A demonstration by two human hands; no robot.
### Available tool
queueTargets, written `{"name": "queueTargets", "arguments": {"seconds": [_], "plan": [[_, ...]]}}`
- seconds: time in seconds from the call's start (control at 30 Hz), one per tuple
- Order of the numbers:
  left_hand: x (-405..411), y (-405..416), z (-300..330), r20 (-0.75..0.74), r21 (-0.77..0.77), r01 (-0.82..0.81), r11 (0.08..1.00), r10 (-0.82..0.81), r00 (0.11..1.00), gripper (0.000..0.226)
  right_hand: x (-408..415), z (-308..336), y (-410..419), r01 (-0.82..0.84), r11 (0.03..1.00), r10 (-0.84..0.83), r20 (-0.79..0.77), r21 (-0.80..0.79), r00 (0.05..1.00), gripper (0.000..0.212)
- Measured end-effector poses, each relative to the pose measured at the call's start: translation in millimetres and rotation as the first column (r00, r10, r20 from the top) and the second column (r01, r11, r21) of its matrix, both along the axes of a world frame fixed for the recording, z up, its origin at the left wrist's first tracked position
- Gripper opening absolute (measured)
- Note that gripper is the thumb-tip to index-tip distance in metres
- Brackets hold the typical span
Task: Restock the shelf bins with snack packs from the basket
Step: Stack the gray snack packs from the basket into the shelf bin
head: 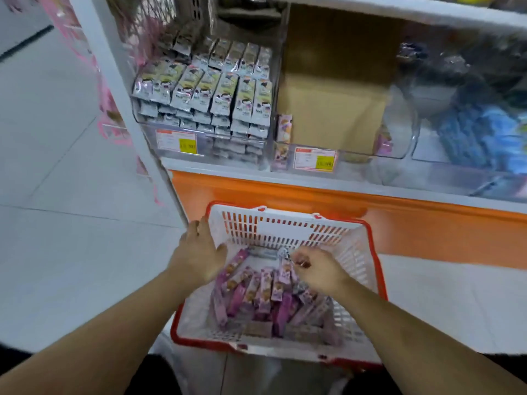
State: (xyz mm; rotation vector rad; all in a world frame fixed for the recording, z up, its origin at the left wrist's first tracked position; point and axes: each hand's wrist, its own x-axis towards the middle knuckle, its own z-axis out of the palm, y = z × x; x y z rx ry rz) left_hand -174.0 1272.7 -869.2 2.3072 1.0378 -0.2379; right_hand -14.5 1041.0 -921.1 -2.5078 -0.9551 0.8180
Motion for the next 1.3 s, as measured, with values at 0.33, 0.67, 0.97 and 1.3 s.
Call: {"name": "queueTargets", "arguments": {"seconds": [0.33,0.67,0.97,1.3], "plan": [[1,-17,-72,-0.201,0.223,0.04,0.974,0.006,0.98,0.107,14,-109,-27,0.098,0.975,-0.134,-0.176,-0.197,0.975,0.059],[2,-16,-77,-0.251,0.245,0.055,0.968,0.009,0.968,0.108,7,-126,-22,0.144,0.987,-0.148,-0.049,-0.075,0.988,0.033],[15,-11,-24,-0.399,0.09,0.051,0.995,-0.011,0.917,0.104,28,22,12,0.188,0.979,-0.162,-0.259,0.077,0.952,0.017],[34,-12,150,0.188,-0.867,0.116,0.484,0.102,0.977,0.043,-13,226,18,0.223,0.82,0.014,-0.407,0.527,0.913,0.027]]}}
